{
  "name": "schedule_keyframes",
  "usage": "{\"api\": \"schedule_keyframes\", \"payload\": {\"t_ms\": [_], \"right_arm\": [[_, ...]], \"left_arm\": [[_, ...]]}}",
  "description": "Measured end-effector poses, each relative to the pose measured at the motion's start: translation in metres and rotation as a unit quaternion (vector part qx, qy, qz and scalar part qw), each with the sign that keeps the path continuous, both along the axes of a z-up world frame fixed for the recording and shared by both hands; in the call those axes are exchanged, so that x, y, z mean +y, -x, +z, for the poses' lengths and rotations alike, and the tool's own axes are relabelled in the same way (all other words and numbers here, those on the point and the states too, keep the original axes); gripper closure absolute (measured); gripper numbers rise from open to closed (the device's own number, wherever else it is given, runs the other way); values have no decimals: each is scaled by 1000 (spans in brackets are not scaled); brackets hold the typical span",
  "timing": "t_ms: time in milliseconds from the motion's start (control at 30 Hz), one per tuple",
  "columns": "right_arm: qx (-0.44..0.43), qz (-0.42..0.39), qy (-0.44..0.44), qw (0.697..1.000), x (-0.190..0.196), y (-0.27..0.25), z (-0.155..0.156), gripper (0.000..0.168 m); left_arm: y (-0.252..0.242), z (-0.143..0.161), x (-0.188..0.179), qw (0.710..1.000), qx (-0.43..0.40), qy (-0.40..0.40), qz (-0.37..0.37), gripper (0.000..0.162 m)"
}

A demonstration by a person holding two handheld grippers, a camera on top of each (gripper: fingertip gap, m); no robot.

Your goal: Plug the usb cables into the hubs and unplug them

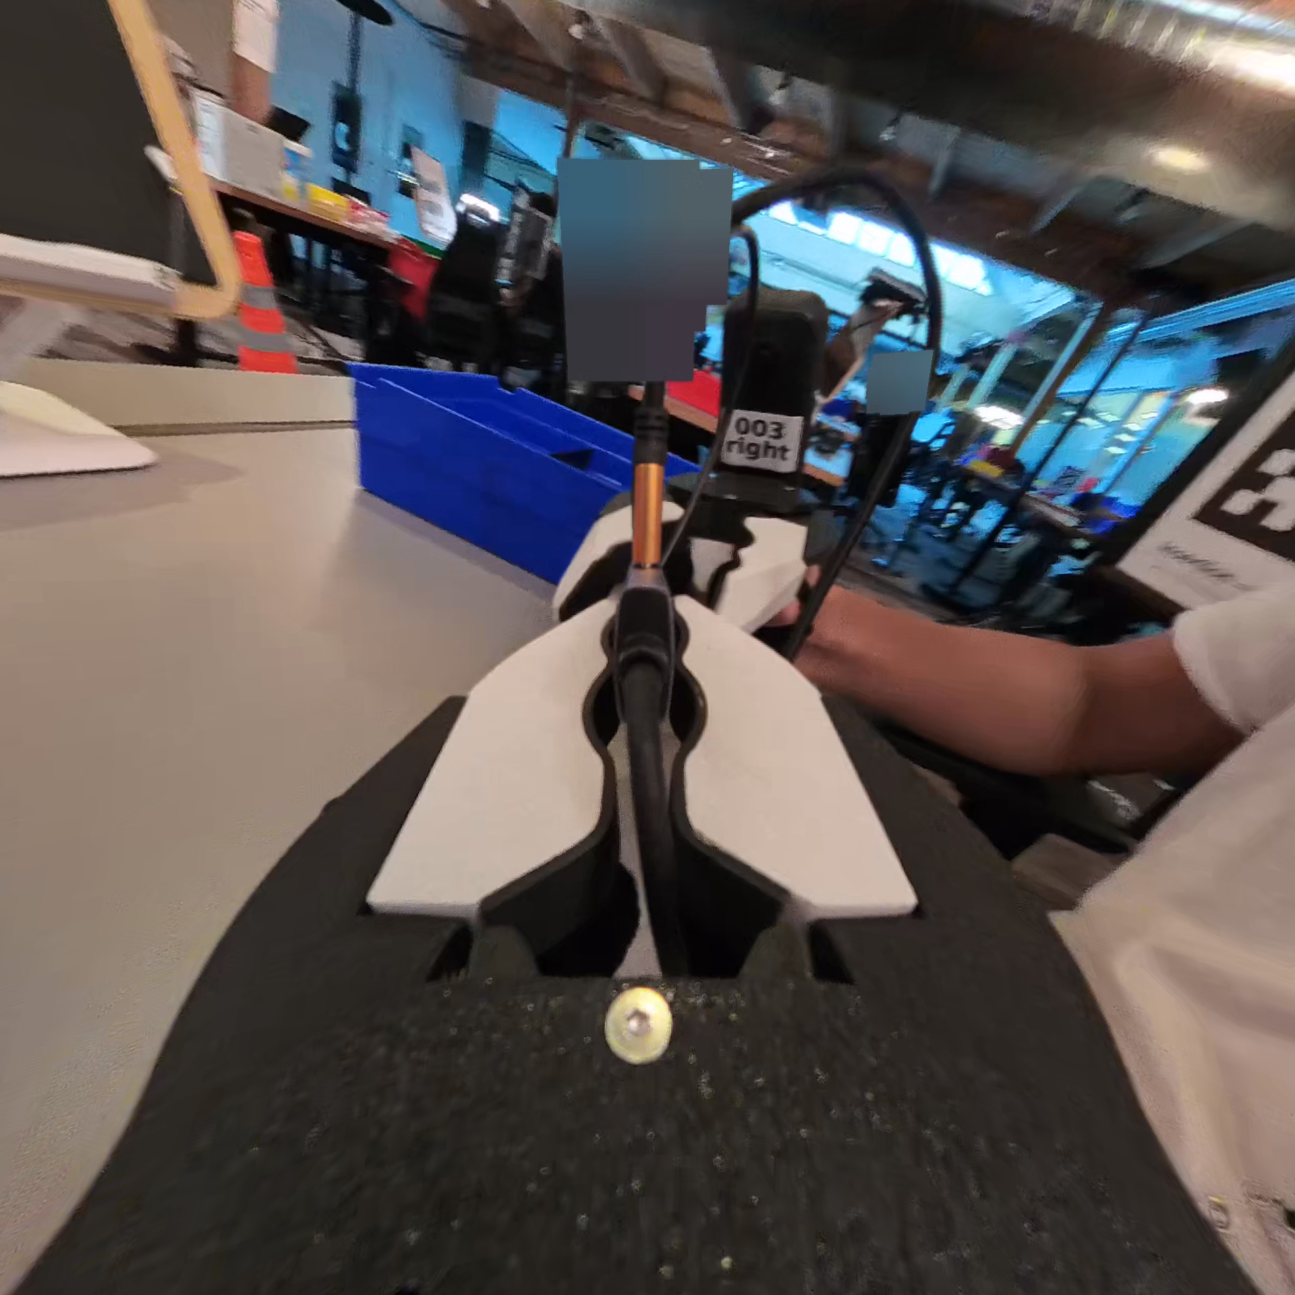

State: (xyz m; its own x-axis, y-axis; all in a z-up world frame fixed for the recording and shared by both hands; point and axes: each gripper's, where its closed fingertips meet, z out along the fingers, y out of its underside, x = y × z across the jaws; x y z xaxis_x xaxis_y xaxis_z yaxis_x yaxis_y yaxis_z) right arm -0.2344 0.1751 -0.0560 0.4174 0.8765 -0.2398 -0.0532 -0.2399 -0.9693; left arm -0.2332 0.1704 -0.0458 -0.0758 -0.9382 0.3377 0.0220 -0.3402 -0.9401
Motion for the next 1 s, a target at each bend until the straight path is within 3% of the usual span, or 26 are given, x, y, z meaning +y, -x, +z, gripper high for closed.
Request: {"api": "schedule_keyframes", "payload": {"t_ms": [67,233,367,500,600,700,800,867,1000], "right_arm": [[30,25,5,999,-6,2,10,155],[35,53,18,998,-17,-1,14,161],[33,18,5,999,-12,-34,32,161],[-49,-74,-31,996,-2,-100,66,161],[-94,-131,-57,985,-3,-164,106,161],[-168,-243,-49,954,11,-250,128,161],[-226,-310,-2,923,27,-326,131,161],[-229,-316,37,920,37,-358,128,161],[-255,-353,141,889,67,-424,85,161]], "left_arm": [[-3,1,-7,999,-13,21,-20,153],[-3,3,-12,998,-28,41,-35,148],[8,6,-8,998,-36,40,-26,124],[24,0,1,1000,-15,12,14,116],[39,4,13,997,-25,-12,66,125],[44,7,14,997,-21,-21,66,127],[42,7,14,997,-21,-27,71,127],[38,7,10,998,-21,-22,58,127],[31,3,3,999,-7,-26,40,127]]}}
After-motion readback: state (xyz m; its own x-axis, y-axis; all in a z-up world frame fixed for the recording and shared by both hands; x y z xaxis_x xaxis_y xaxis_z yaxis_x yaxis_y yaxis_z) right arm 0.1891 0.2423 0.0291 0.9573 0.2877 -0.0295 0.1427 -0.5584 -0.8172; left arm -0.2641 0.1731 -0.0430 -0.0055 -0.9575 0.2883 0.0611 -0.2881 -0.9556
